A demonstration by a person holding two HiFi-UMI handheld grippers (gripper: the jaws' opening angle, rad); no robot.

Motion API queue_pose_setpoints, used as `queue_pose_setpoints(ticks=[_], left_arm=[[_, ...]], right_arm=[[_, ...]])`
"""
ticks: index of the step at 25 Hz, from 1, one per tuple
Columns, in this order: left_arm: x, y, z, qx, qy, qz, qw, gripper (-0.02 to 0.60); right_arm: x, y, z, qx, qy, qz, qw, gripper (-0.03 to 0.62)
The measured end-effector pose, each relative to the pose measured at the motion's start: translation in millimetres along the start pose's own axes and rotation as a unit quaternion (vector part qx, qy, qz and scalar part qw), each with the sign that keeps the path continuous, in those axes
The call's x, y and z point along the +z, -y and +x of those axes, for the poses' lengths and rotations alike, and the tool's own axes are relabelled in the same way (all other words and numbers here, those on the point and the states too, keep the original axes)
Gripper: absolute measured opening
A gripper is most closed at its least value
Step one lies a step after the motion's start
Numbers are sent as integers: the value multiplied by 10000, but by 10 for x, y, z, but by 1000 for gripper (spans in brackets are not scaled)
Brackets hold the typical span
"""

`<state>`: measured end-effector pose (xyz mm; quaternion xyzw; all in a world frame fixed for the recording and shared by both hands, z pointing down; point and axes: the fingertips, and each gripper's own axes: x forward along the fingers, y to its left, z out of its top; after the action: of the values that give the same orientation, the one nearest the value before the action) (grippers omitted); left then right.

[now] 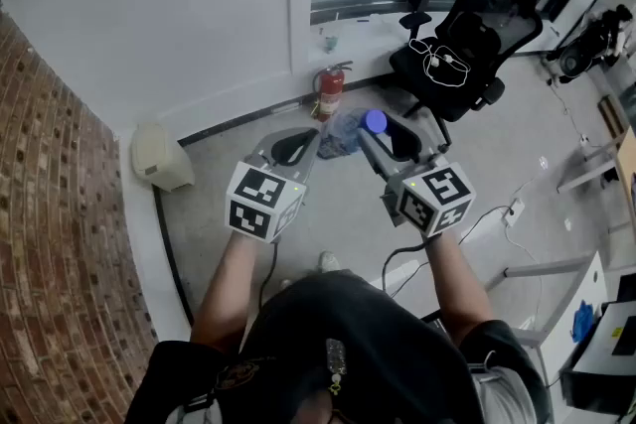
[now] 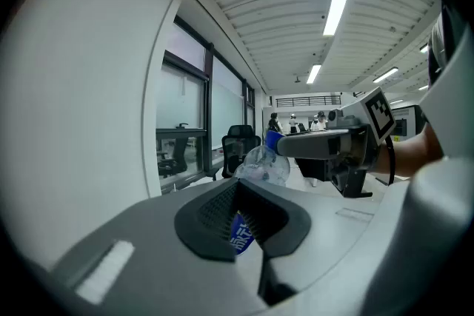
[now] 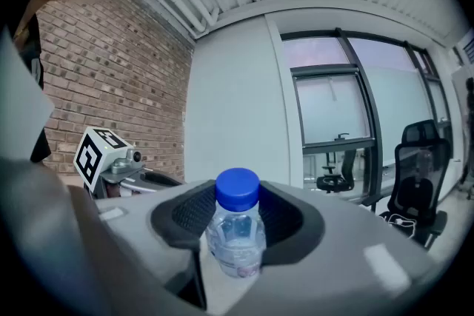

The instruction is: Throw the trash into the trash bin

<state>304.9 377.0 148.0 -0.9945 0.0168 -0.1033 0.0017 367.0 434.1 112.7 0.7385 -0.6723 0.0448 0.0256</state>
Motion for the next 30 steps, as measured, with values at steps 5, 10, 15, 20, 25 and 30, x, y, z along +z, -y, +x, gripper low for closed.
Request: queue_pose_setpoints(ticks=[5,10,15,20,25,30], left_arm=[[37,39,60,-9,15,-11,10000,7],[94,22,113,15,39,3,10000,8],[124,-3,145,84,54,-5,10000,8],[104,-70,165,213,8,-52,9998,8],[43,-152,132,464,-79,-111,9988,7],[-54,-307,68,849,-216,-222,9959,8]], right_arm=[[22,77,-23,7,53,45,10000,182],[66,124,-12,51,97,0,9999,181],[69,164,15,138,77,-27,9999,181],[49,168,99,348,26,-25,9994,181],[-1,103,229,710,-60,-71,9974,179],[-74,32,417,1181,-157,-39,9929,179]])
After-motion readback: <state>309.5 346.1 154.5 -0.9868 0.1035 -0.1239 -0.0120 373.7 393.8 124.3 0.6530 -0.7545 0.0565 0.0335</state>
